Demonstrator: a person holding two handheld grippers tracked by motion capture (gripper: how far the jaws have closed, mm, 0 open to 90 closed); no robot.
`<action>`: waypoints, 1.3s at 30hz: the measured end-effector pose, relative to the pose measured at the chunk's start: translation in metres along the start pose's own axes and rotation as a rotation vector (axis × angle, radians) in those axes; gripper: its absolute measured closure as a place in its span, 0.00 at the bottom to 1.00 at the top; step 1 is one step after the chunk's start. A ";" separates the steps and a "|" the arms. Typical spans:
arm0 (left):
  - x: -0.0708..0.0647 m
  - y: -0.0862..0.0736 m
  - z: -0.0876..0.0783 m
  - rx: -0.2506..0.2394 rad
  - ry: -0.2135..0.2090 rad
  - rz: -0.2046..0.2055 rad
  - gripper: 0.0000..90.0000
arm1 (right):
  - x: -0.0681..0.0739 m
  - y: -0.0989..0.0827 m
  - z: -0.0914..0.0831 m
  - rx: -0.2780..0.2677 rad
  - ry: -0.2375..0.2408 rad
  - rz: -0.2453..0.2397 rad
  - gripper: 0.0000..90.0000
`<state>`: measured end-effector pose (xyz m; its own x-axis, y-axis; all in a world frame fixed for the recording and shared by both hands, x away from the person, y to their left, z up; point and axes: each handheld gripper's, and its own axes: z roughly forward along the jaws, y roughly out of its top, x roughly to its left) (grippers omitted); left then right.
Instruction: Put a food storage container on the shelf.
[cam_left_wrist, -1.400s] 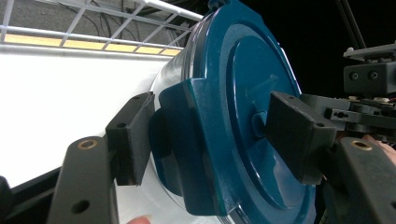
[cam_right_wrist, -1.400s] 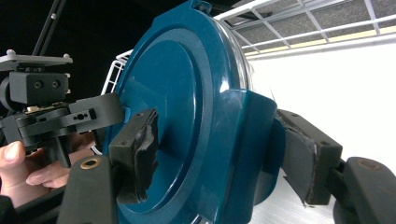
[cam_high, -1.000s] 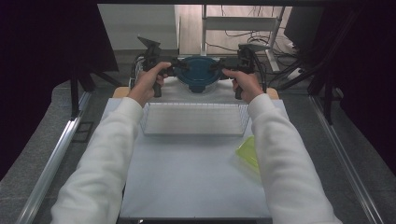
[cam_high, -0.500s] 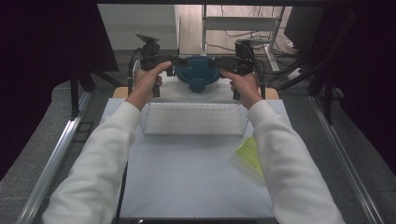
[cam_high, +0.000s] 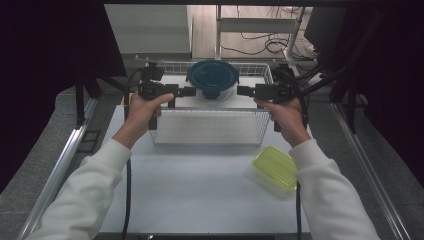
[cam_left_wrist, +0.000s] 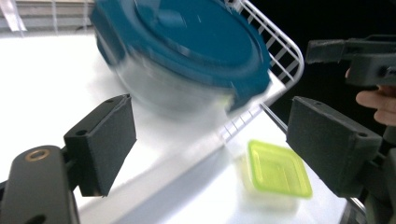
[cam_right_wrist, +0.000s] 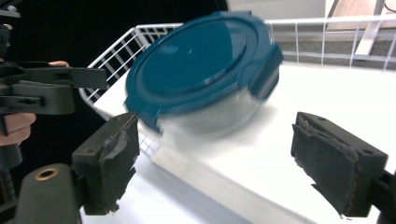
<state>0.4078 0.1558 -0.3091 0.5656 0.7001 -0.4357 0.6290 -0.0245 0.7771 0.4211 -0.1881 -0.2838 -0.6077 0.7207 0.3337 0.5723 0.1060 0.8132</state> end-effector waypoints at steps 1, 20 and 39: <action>-0.002 -0.006 -0.002 -0.002 -0.001 0.005 0.18 | 0.002 -0.006 -0.005 -0.003 0.009 -0.015 0.21; -0.024 -0.149 -0.023 0.062 0.062 0.152 0.24 | -0.006 -0.141 -0.053 0.099 -0.022 -0.138 0.31; -0.016 -0.212 -0.005 0.215 0.150 0.169 0.25 | -0.021 -0.202 -0.051 0.207 -0.085 -0.090 0.34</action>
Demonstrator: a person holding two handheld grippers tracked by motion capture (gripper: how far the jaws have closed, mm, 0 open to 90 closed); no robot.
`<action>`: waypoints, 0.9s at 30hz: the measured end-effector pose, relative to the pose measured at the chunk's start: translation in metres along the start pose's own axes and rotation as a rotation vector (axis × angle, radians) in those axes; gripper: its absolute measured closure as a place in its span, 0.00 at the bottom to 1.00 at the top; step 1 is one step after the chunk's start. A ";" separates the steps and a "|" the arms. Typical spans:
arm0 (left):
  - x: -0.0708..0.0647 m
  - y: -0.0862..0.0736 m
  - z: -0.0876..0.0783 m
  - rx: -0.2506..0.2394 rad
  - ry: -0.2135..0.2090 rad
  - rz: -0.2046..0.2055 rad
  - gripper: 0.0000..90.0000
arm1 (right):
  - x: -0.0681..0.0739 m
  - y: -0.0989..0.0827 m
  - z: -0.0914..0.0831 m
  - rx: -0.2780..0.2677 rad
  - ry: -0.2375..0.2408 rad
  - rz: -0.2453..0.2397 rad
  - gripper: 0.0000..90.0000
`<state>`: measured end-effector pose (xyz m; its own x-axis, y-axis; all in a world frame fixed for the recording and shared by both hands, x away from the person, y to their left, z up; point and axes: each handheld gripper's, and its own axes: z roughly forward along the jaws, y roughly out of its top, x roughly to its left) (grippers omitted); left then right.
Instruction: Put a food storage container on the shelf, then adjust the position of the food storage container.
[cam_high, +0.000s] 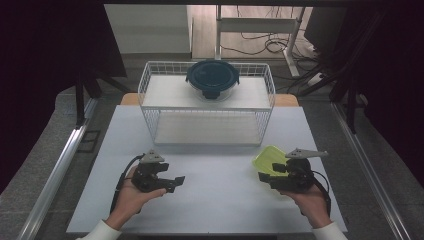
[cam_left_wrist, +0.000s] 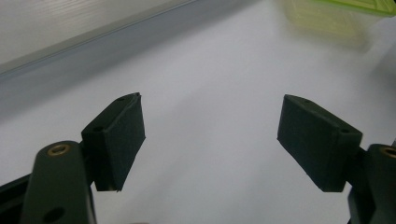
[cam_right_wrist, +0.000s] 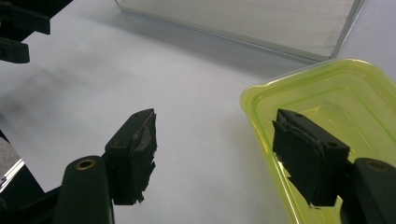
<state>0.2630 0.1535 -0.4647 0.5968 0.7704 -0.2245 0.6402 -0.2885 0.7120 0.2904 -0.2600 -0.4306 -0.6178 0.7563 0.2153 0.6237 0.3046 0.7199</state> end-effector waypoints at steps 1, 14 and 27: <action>0.000 0.000 0.000 0.005 0.001 0.003 0.25 | 0.000 0.000 0.000 -0.001 -0.001 0.002 0.34; 0.002 0.002 0.006 0.003 0.002 0.011 0.25 | -0.020 0.002 -0.008 -0.015 -0.018 0.041 0.41; 0.001 0.002 0.006 0.017 0.015 0.026 0.24 | -0.034 0.012 -0.012 -0.022 -0.053 0.054 0.52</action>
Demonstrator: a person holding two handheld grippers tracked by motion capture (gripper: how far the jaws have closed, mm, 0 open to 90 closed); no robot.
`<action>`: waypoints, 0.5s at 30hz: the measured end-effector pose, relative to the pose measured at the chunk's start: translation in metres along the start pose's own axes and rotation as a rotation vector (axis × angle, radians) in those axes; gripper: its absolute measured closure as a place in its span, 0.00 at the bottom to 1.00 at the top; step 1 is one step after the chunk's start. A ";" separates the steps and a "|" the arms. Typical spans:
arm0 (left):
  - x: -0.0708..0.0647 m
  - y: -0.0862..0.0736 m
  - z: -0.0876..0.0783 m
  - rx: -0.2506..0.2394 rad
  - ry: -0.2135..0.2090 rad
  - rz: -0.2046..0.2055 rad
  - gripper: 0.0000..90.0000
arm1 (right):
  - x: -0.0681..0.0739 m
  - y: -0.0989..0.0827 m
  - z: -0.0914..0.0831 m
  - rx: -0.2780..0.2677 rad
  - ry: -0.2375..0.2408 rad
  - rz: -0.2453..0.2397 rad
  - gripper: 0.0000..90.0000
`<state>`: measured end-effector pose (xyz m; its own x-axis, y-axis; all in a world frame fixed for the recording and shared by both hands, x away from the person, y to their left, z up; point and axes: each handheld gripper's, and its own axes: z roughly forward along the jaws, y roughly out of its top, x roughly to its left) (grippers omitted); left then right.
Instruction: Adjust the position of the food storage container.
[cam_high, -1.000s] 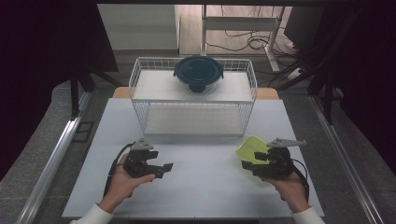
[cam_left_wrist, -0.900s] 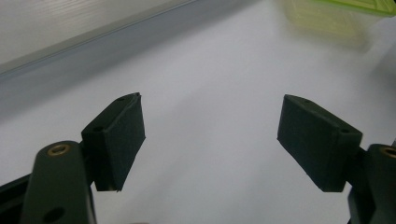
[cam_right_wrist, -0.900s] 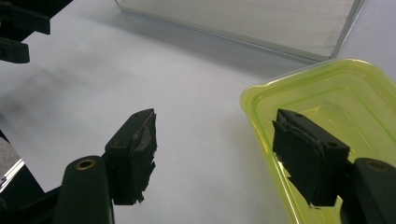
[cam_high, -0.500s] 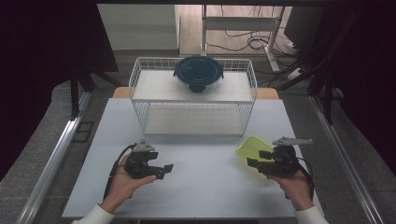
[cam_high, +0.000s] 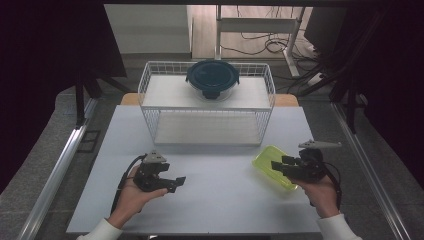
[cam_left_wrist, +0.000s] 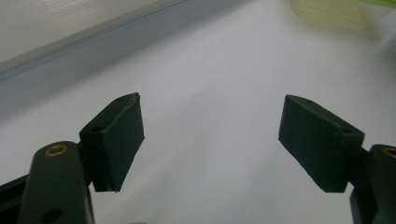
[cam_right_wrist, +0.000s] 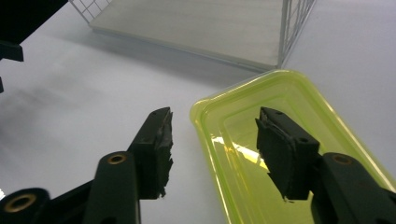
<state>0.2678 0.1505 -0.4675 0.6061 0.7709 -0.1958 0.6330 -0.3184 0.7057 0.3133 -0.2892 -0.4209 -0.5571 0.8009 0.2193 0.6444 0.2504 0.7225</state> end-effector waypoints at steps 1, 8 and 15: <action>-0.001 0.000 -0.001 -0.001 0.000 0.003 0.24 | -0.001 0.000 0.000 0.006 -0.007 -0.010 0.53; 0.001 -0.001 -0.002 0.002 0.005 -0.006 0.24 | -0.012 0.004 0.005 0.037 -0.050 -0.035 0.66; 0.006 -0.002 0.000 0.015 -0.004 -0.013 0.24 | -0.034 0.031 0.019 0.075 -0.087 -0.039 0.87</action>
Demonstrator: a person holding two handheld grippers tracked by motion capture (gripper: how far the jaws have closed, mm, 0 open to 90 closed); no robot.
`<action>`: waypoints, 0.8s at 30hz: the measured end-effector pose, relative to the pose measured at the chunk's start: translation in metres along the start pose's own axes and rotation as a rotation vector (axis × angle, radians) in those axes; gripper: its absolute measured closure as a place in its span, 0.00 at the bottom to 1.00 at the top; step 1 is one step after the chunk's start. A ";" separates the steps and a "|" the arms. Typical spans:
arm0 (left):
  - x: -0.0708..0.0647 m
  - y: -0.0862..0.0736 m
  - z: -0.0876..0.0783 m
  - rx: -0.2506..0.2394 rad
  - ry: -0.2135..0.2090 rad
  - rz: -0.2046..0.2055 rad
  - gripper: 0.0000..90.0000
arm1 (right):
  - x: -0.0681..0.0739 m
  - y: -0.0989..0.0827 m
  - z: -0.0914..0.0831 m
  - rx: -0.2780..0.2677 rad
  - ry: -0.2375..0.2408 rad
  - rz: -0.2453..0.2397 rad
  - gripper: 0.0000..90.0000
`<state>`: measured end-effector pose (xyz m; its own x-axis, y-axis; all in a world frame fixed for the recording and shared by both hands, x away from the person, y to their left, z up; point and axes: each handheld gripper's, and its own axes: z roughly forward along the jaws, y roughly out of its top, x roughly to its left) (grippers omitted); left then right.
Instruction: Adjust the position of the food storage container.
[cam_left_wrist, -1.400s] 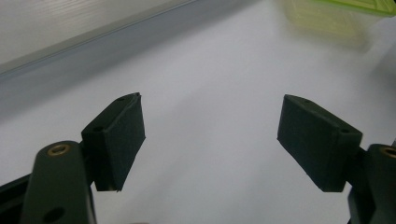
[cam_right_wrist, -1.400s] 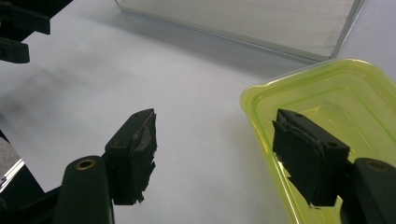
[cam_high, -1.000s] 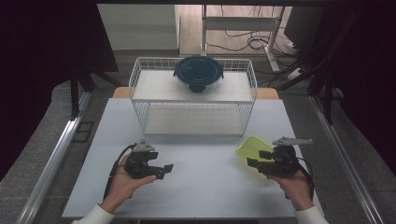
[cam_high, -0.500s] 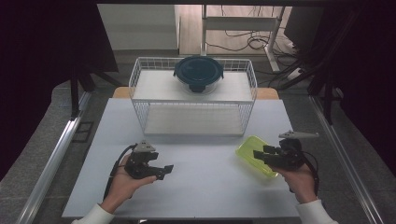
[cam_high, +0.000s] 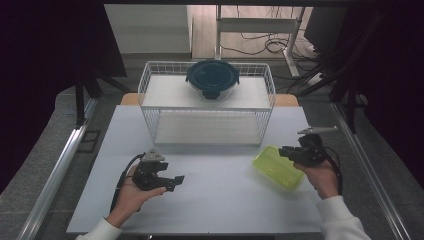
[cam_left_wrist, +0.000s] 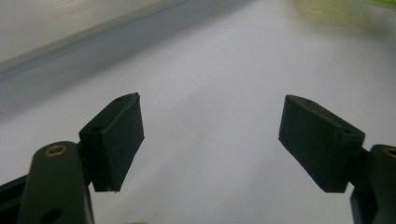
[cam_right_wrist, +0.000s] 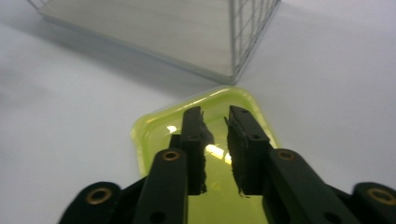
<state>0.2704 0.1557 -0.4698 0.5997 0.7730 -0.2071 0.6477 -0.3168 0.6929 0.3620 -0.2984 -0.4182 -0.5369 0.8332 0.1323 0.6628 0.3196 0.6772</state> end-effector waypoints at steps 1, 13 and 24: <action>0.000 0.000 0.000 0.000 0.000 0.000 0.24 | -0.003 0.005 0.003 0.011 -0.012 -0.001 0.90; 0.000 0.005 -0.001 -0.008 -0.003 0.008 0.24 | -0.031 0.029 0.057 0.182 -0.139 -0.092 0.99; -0.002 0.004 -0.008 -0.029 -0.002 -0.012 0.24 | -0.022 0.025 0.078 0.266 -0.130 -0.213 0.99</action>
<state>0.2677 0.1578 -0.4611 0.5928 0.7754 -0.2174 0.6414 -0.2913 0.7098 0.4311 -0.2730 -0.4605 -0.6180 0.7802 -0.0966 0.6651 0.5843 0.4650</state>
